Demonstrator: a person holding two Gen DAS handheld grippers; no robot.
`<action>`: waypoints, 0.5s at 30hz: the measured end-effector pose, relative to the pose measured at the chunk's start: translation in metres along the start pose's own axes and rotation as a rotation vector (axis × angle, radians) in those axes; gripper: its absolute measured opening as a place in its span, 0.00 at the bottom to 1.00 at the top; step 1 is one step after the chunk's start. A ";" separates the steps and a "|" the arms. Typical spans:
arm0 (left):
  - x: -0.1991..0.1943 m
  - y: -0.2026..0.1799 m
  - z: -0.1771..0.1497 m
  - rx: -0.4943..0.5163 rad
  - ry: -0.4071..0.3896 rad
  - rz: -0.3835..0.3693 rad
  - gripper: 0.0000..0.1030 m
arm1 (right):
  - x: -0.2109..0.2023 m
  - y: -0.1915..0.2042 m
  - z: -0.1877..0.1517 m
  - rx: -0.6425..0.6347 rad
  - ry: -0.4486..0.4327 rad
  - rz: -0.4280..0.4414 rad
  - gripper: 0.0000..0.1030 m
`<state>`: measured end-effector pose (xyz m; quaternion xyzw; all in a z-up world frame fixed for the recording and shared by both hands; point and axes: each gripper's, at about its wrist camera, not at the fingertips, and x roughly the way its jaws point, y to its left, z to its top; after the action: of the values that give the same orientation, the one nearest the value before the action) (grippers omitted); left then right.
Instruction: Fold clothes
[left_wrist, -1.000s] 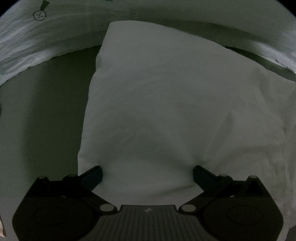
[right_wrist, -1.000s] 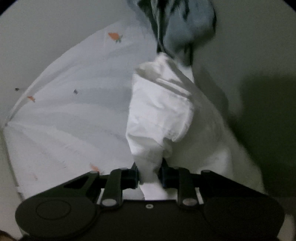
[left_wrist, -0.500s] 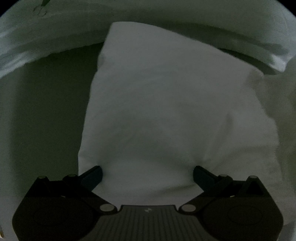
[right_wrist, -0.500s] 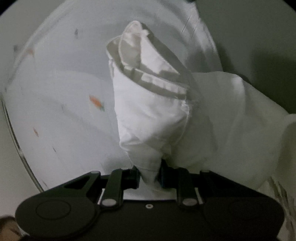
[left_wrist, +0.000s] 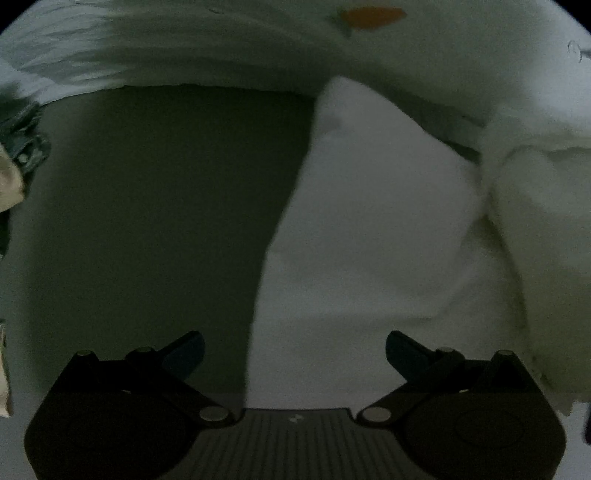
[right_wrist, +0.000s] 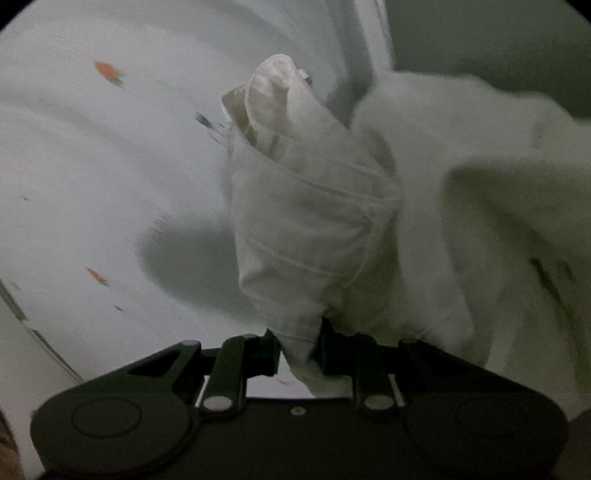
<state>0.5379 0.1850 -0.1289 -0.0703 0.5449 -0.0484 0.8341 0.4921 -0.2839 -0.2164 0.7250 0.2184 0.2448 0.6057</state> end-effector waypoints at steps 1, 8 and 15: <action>-0.005 0.003 0.000 -0.007 -0.007 -0.002 1.00 | 0.007 -0.001 -0.003 -0.010 0.022 -0.031 0.20; -0.028 0.023 -0.004 -0.057 -0.053 -0.028 1.00 | 0.046 0.001 -0.009 -0.156 0.186 -0.213 0.21; -0.019 0.028 -0.019 -0.067 -0.021 -0.042 1.00 | 0.071 0.000 -0.014 -0.268 0.247 -0.434 0.22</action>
<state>0.5129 0.2147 -0.1245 -0.1099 0.5356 -0.0467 0.8360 0.5389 -0.2299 -0.2083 0.5392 0.4065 0.2225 0.7032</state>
